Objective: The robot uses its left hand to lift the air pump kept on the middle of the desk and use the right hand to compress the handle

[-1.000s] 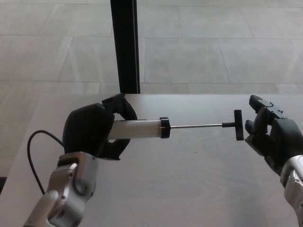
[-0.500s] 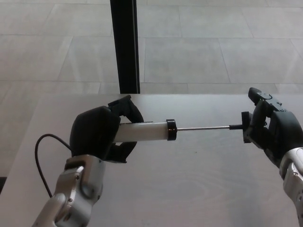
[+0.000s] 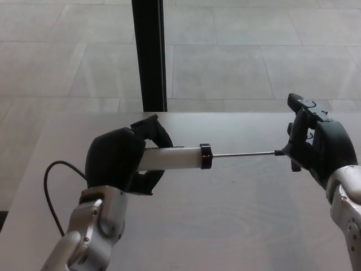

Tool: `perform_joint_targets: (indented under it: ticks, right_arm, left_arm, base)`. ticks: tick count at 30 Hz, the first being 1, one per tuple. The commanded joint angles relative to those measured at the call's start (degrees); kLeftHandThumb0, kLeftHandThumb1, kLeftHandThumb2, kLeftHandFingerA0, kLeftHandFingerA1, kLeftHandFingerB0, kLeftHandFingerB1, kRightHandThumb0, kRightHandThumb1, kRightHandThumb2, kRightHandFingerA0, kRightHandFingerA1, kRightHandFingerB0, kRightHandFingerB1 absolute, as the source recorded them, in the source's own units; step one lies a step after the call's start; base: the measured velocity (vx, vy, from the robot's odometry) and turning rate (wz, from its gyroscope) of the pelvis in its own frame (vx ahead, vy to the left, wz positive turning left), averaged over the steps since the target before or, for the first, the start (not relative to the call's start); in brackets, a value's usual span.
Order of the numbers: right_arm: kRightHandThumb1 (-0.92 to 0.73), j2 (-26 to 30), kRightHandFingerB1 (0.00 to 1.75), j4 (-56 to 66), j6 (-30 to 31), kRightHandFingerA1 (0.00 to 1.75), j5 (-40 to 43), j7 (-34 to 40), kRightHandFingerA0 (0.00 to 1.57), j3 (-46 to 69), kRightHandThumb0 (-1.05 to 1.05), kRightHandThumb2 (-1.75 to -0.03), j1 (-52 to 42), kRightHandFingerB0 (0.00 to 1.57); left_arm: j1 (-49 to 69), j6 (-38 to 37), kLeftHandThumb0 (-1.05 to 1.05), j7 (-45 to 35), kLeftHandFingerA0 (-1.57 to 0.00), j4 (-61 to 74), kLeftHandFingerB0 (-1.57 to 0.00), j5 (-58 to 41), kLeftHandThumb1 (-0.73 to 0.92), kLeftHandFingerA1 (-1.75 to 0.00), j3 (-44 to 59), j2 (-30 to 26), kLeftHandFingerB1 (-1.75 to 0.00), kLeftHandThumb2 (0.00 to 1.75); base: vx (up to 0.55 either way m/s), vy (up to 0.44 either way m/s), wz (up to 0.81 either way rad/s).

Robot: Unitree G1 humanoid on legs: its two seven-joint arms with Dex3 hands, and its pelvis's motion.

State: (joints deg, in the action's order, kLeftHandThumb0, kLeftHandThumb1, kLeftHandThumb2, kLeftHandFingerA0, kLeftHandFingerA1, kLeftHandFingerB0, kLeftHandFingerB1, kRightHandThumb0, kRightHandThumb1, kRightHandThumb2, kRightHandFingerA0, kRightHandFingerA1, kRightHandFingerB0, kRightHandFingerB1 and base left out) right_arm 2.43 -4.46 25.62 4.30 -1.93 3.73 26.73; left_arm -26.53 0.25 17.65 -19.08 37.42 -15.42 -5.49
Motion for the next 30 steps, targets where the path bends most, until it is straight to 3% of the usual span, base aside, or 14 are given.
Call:
perform_joint_targets:
  ticks: [1, 2, 3, 4, 5, 6, 7, 8, 9, 14, 18, 26, 29, 30]
  right_arm:
    - [-0.92, -0.81, 0.28, -0.44, -0.68, 0.29, -1.3, 1.29, 0.0, -1.48, -0.86, -0.84, -0.9, 0.04]
    - [-0.92, -0.85, 0.28, -0.28, -0.63, 0.29, -1.27, 1.46, 0.0, -1.47, -0.86, -0.84, -1.06, 0.04]
    - [-0.92, -0.99, 0.28, -0.61, -1.22, 0.3, -0.98, 1.44, 0.01, -1.16, -0.89, -0.85, -1.3, 0.03]
    - [-0.84, -1.16, 0.26, -0.71, -1.37, 0.28, -0.88, 1.69, 0.0, -0.92, -0.87, -1.25, -1.42, 0.14]
    - [-0.84, -1.22, 0.26, -0.69, -1.35, 0.28, -0.91, 1.82, 0.0, -0.86, -0.87, -1.25, -1.44, 0.14]
    - [-0.84, -1.48, 0.23, -0.81, -1.3, 0.27, -0.49, 1.9, 0.04, -0.41, -0.97, -0.99, -1.37, 0.06]
    - [-0.78, -1.88, 0.27, -0.85, -1.41, 0.31, -0.04, 2.11, 0.0, 0.1, -0.81, -1.21, -1.34, 0.03]
    - [-0.83, -2.17, 0.25, -1.02, -2.12, 0.27, 0.2, 2.09, 0.0, 0.39, -0.86, -1.24, -1.34, 0.12]
    - [-0.83, -2.53, 0.24, -1.06, -2.28, 0.25, 0.39, 2.26, 0.0, 0.66, -0.87, -1.25, -1.27, 0.11]
    - [-0.86, -8.01, 0.24, -0.35, -6.11, 0.25, 3.22, 4.42, 0.0, 3.69, -0.83, -1.24, -1.37, 0.05]
    - [-0.9, -10.37, 0.19, -0.66, -8.53, 0.22, 3.76, 4.98, 0.03, 5.16, -0.91, -1.25, -0.85, 0.04]
    - [-0.9, -13.81, 0.17, 2.18, -7.95, 0.21, 3.51, 7.98, 0.05, 5.32, -0.93, -1.27, 1.33, 0.05]
    - [-0.91, -14.89, 0.17, 2.67, -8.75, 0.21, 3.59, 7.88, 0.05, 4.72, -0.93, -1.28, 1.47, 0.05]
    - [-0.86, -15.46, 0.23, 2.87, -9.11, 0.28, 3.68, 7.7, 0.06, 4.26, -0.85, -1.25, 1.52, 0.05]
  left_arm:
    - [-1.56, -0.59, -0.14, 1.15, -0.9, -0.62, -0.77, 0.33, 0.51, -1.72, -0.46, -0.47, -1.5, 1.18]
    - [-1.66, -0.67, -0.14, 1.14, -0.9, -0.66, -0.77, 0.28, 0.51, -1.72, -0.52, -0.48, -1.5, 1.18]
    - [-1.58, -1.49, -0.19, 1.45, -1.17, -0.76, -1.03, -0.32, 0.47, -1.39, -0.25, -0.42, -1.28, 1.17]
    - [-1.58, -1.86, -0.13, 1.69, -0.88, -0.91, -0.82, -0.58, 0.44, -1.75, -0.11, -0.4, -1.58, 1.29]
    - [-1.62, -1.88, -0.13, 1.75, -0.88, -0.99, -0.82, -0.59, 0.44, -1.75, -0.1, -0.4, -1.58, 1.29]
    - [-1.55, -1.5, -0.13, 1.64, -0.87, -0.82, -0.81, -0.8, 0.45, -1.75, 0.05, -0.17, -1.6, 1.26]
    - [-1.59, -1.32, -0.19, 1.74, -1.16, -0.98, -1.04, -0.73, 0.46, -1.39, 0.04, -0.12, -1.29, 1.17]
    - [-1.61, -1.29, -0.2, 1.67, -1.17, -0.99, -1.03, -0.69, 0.47, -1.39, -0.03, -0.13, -1.28, 1.17]
    - [-1.74, -1.84, -0.11, 2.45, -0.89, -1.5, -0.74, -0.28, 0.47, -1.75, -0.28, -0.21, -1.5, 1.23]
    - [-1.73, -0.49, -0.12, 1.88, -0.88, -0.98, -0.73, -0.7, 0.43, -1.74, -0.51, 1.57, -1.49, 1.22]
    - [-1.88, 0.82, -0.11, 1.48, -0.88, -0.55, -0.84, -0.28, 0.43, -1.7, -0.66, 2.29, -1.51, 1.24]
    - [-1.54, 1.89, -0.12, 1.26, -0.83, -0.97, -0.79, -0.92, 0.56, -1.72, -0.62, 4.41, -1.53, 1.03]
    - [-1.72, 1.71, -0.1, 1.56, -0.85, -1.8, -0.8, -0.95, 0.55, -1.74, -1.03, 5.11, -1.54, 1.05]
    - [-2.42, 0.24, -0.12, 3.03, -1.18, -3.02, -1.02, -0.08, 0.47, -1.36, -1.71, 4.96, -1.21, 1.15]
  base:
    - [0.0, 0.0, 0.0]
    - [0.0, 0.0, 0.0]
    - [0.0, 0.0, 0.0]
    - [0.0, 0.0, 0.0]
    - [0.0, 0.0, 0.0]
    - [0.0, 0.0, 0.0]
    - [0.0, 0.0, 0.0]
    - [0.0, 0.0, 0.0]
    - [0.0, 0.0, 0.0]
    - [0.0, 0.0, 0.0]
    - [0.0, 0.0, 0.0]
    - [0.0, 0.0, 0.0]
    - [0.0, 0.0, 0.0]
    - [0.0, 0.0, 0.0]
